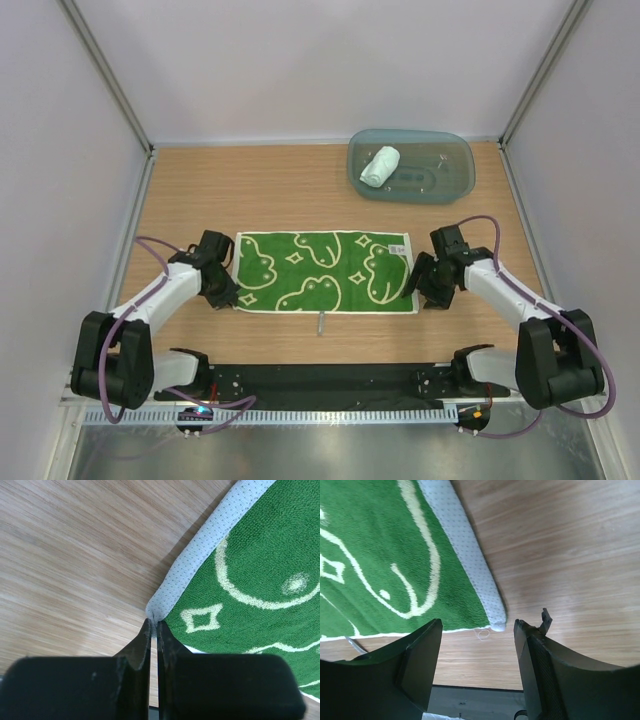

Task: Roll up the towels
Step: Flatten the towel

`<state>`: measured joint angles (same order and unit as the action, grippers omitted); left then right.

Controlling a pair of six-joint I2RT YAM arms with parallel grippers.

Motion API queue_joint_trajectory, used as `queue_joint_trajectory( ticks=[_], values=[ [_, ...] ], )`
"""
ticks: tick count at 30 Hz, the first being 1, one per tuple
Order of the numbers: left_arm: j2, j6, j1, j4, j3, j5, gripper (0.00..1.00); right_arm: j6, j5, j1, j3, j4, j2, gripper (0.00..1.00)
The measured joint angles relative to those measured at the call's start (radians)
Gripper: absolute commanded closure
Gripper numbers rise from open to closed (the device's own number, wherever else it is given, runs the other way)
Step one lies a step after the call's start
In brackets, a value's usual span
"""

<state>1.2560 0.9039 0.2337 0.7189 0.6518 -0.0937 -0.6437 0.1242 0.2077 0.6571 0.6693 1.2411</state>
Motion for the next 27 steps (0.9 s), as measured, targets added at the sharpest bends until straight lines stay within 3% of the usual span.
queue_joint_trajectory(
  ticks=[7,16,21,25,27],
  values=[
    [-0.002,-0.003,0.0,0.003,0.0,0.005,1.0,-0.027,-0.018,0.0,-0.063,0.008,-0.044,0.41],
    [-0.002,-0.018,0.0,0.003,0.0,0.008,1.0,-0.044,-0.025,0.0,-0.074,-0.018,-0.003,0.56],
    [-0.002,-0.021,0.0,0.003,0.0,0.008,1.0,-0.044,-0.024,0.0,-0.073,-0.032,0.018,0.75],
    [-0.002,-0.021,0.0,0.003,0.0,0.008,1.0,-0.043,-0.021,0.0,-0.074,-0.045,0.023,0.96],
    [-0.003,-0.021,0.0,0.005,0.001,0.01,1.0,-0.043,-0.019,0.0,-0.074,-0.047,0.023,0.99]
  ],
)
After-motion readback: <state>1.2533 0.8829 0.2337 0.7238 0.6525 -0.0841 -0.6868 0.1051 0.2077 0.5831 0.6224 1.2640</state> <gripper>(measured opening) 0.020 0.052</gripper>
